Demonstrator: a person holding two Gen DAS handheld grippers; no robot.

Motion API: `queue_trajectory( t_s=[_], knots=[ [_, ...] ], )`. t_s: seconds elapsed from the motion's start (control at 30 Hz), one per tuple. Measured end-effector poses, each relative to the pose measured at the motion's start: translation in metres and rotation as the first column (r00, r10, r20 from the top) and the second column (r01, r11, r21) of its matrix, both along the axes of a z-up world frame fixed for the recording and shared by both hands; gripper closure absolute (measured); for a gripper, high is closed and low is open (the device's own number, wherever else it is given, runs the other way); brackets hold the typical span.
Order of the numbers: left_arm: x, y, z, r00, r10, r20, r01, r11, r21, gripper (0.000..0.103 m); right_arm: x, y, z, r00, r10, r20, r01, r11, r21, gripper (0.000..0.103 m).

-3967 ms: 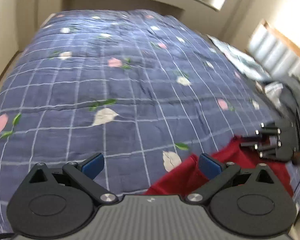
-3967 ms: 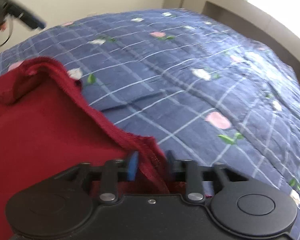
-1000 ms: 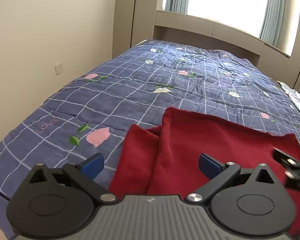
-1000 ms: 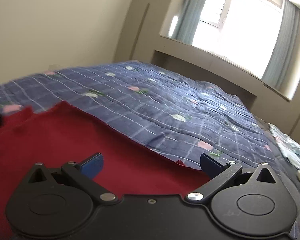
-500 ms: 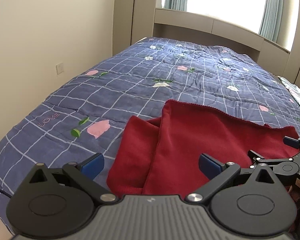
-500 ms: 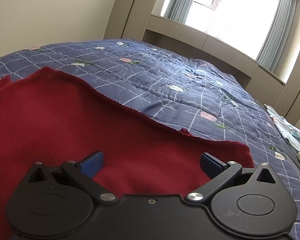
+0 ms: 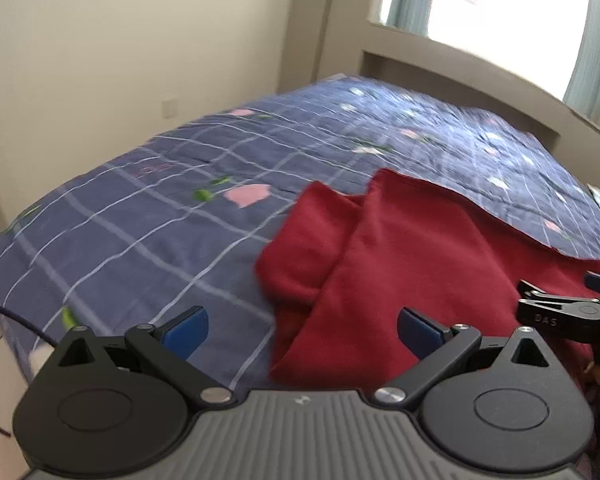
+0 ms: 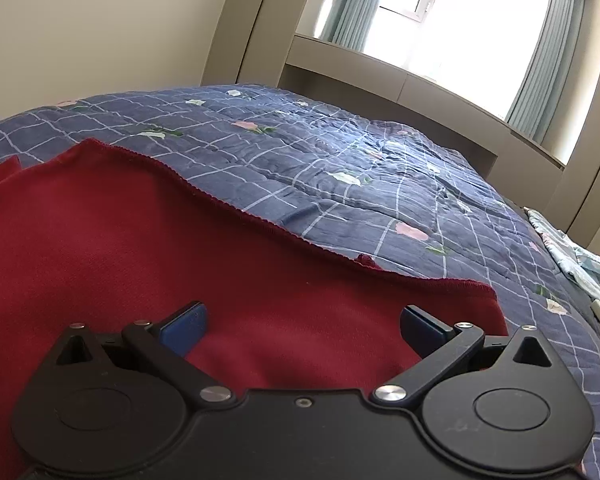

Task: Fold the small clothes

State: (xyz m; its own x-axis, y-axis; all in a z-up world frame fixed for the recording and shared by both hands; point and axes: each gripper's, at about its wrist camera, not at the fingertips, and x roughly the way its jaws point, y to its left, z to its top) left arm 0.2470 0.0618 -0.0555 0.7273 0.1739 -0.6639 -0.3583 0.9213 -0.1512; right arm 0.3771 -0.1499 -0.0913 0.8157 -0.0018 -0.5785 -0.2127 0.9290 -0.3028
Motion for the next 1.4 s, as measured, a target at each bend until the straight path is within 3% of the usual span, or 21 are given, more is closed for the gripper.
queue_trajectory(
  t_s=[0.17, 0.63, 0.93, 1.03, 1.2, 1.4],
  knots=[
    [-0.007, 0.002, -0.009, 1.0, 0.023, 0.014, -0.022, 0.999, -0.048, 0.0, 0.004, -0.007, 0.0, 1.0, -0.001, -0.023, 0.002, 0.999, 0.046, 0.001],
    [0.003, -0.007, -0.015, 0.999, 0.023, -0.028, -0.024, 0.998, -0.055, 0.0, -0.003, -0.006, 0.008, 0.999, 0.039, -0.014, -0.039, 0.998, 0.054, 0.001],
    [0.004, 0.002, -0.012, 0.999, 0.016, -0.048, -0.022, 0.991, -0.131, 0.0, -0.086, 0.006, 0.031, 0.994, 0.085, 0.064, -0.085, 0.996, 0.004, 0.001],
    [0.004, 0.005, -0.012, 0.998, 0.025, -0.052, -0.032, 0.99, -0.134, 0.0, -0.107, 0.004, 0.032, 0.996, 0.072, 0.052, -0.073, 0.997, 0.025, 0.001],
    [0.005, 0.011, -0.014, 0.998, 0.03, -0.058, -0.038, 0.988, -0.147, 0.0, -0.11, -0.005, 0.013, 0.999, 0.048, -0.017, -0.046, 0.994, 0.101, 0.001],
    [0.007, 0.011, -0.017, 0.997, 0.032, -0.068, -0.041, 0.99, -0.133, 0.0, -0.112, -0.005, 0.011, 0.999, 0.05, -0.01, -0.049, 0.994, 0.101, 0.001]
  ],
)
